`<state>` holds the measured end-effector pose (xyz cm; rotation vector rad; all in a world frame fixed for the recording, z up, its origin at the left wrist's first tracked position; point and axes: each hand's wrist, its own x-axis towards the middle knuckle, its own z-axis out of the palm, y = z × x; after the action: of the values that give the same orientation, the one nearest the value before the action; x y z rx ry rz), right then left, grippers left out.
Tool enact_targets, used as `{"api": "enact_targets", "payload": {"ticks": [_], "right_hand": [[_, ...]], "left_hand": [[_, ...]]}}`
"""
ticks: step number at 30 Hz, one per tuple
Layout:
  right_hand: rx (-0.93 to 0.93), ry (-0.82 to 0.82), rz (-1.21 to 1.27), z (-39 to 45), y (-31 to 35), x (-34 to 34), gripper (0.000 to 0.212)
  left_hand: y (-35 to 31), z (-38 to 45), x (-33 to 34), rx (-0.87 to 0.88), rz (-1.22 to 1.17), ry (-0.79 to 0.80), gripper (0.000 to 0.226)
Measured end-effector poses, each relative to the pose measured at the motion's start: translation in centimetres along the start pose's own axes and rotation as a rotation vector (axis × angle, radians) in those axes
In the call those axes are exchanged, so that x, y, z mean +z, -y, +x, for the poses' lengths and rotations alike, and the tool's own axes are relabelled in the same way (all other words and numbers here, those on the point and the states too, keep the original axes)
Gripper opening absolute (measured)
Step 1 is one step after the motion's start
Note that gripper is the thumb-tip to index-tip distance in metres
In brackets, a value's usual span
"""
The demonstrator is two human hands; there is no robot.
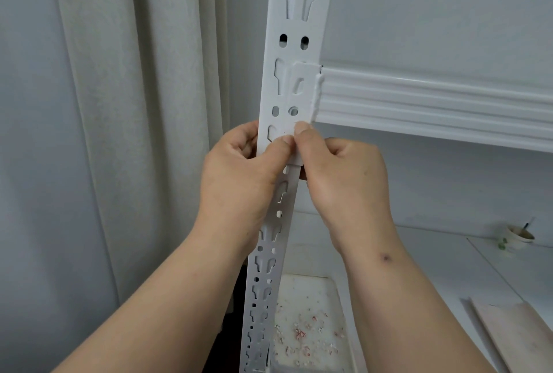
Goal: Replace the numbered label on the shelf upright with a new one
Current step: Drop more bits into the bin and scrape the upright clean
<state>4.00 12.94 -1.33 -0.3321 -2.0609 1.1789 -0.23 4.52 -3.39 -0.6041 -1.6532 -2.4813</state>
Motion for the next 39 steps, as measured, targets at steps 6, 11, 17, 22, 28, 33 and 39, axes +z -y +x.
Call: {"api": "enact_targets", "payload": {"ticks": [6,11,17,22,28,33,39], "right_hand": [[-0.025,0.007,0.017,-0.8,-0.6,0.1,0.054],[-0.040,0.014,-0.031,-0.2,-0.3,0.0,0.057],[-0.070,0.021,-0.036,-0.9,-0.9,0.0,0.051],[-0.089,0.019,-0.067,-0.5,-0.7,0.1,0.055],[-0.117,0.027,-0.092,-0.8,-1.0,0.1,0.050],[-0.098,0.009,-0.074,-0.5,-0.7,0.1,0.056],[-0.091,0.008,-0.082,-0.9,-1.3,0.1,0.053]], "left_hand": [[0.1,0.0,-0.7,0.006,0.012,0.064,0.021],[0.1,0.0,-0.5,0.025,0.013,0.046,0.015],[0.2,0.0,-0.7,0.017,-0.005,0.058,0.019],[0.1,0.0,-0.4,0.026,0.000,0.036,0.014],[0.2,0.0,-0.7,0.006,-0.015,0.034,0.016],[0.0,0.1,-0.4,0.014,-0.017,0.022,0.011],[0.0,0.3,-0.7,-0.024,-0.020,0.025,0.014]]}}
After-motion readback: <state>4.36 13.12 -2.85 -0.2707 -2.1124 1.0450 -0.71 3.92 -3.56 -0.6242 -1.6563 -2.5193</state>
